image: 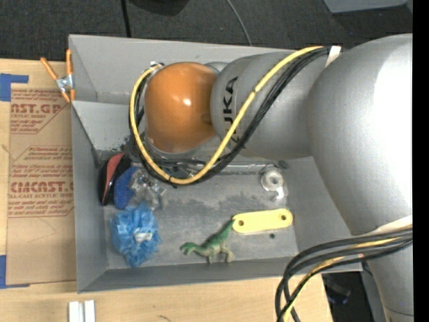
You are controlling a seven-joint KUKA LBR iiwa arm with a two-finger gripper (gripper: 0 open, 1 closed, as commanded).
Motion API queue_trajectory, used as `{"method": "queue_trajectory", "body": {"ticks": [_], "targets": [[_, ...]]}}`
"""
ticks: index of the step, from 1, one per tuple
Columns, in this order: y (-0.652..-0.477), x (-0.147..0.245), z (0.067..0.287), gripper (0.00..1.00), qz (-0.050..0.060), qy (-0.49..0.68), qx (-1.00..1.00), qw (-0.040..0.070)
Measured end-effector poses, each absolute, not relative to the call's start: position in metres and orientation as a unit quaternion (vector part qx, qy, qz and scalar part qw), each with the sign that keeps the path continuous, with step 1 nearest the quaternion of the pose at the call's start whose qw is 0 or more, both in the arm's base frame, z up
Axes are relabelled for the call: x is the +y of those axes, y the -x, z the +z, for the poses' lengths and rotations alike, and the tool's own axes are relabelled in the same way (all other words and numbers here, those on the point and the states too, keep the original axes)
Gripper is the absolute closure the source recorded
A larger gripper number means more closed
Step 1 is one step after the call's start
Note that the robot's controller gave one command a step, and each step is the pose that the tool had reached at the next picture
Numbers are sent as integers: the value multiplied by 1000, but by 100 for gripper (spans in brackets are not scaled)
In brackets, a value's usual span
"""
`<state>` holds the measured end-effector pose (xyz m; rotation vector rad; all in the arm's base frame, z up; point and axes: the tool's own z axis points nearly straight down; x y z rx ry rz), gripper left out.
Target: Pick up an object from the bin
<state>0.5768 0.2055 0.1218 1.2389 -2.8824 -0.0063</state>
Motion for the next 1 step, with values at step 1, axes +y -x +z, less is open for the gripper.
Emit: {"method": "queue_trajectory", "body": {"ticks": [1], "targets": [[-578, 206, 144, 100, -2, -395, -919, -1]]}}
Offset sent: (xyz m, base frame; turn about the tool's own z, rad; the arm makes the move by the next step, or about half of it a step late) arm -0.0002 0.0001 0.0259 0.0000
